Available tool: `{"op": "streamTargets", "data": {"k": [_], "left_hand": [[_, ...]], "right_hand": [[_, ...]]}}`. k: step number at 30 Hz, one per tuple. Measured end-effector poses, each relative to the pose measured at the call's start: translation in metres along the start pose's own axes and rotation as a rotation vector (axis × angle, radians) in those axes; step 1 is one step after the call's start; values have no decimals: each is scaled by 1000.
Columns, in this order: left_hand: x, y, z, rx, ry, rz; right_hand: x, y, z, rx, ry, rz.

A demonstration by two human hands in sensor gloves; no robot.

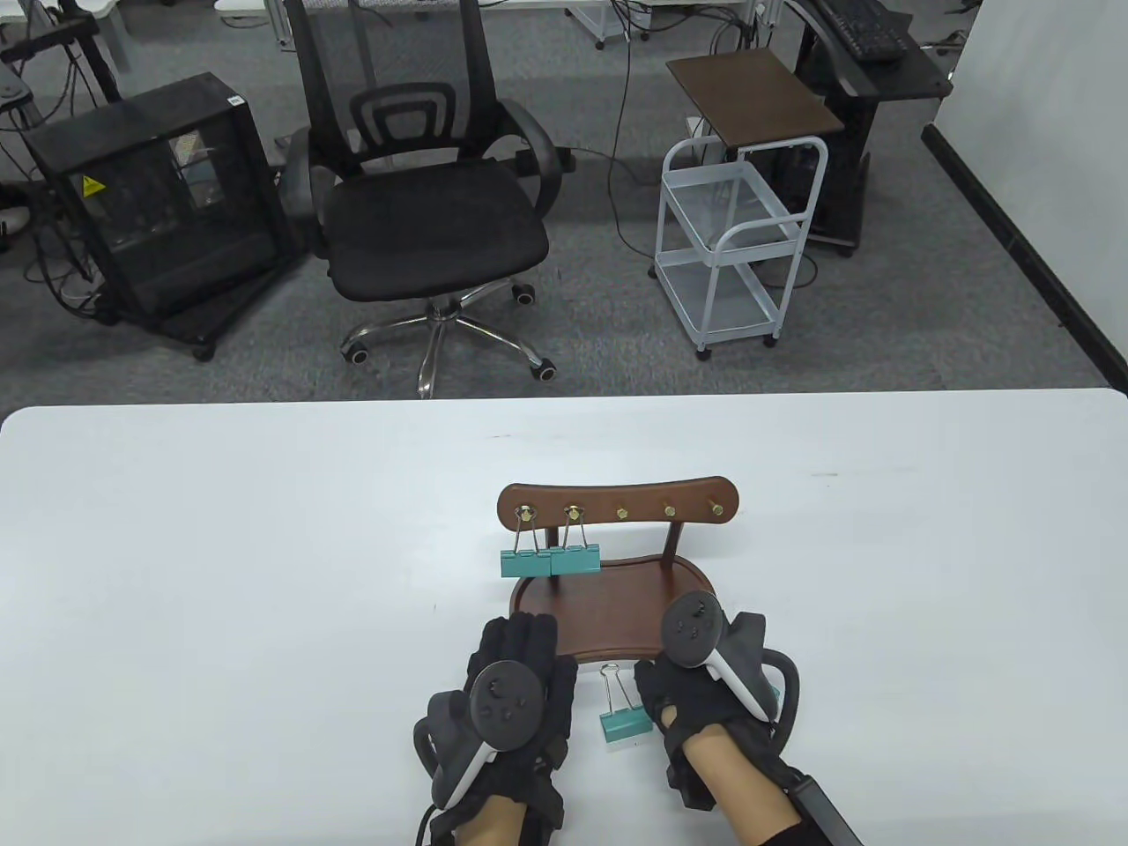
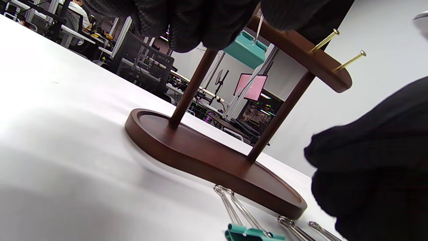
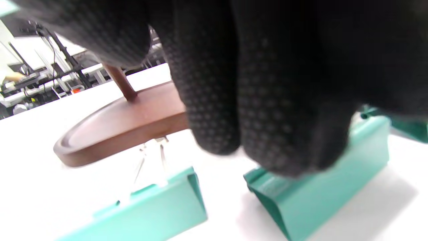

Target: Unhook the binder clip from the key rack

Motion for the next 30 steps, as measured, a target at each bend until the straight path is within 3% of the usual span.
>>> {"op": "streamTargets", "data": {"k": [7, 14, 21, 30], "left_hand": [[0, -1, 0, 3, 15, -2], [0, -1, 1, 16, 17, -5], [0, -1, 1, 19, 14, -5], [0, -2, 0, 14, 18, -4]], "right_hand": [[35, -12, -7, 63, 66, -163], [64, -23, -21, 136, -36, -270], [65, -28, -53, 140, -84, -308], [39, -28, -86, 135, -99, -362]]}}
Point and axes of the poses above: the tracker on the back of each hand, its own z axis roughly to the thumb side, its own y axis roughly from the wrist to the fingertips, x = y × z, the point moved 2 cm from there along y, roughly from the wrist to the fingertips, and after that the axes turned 1 degree about y, right-handed, at the moved point
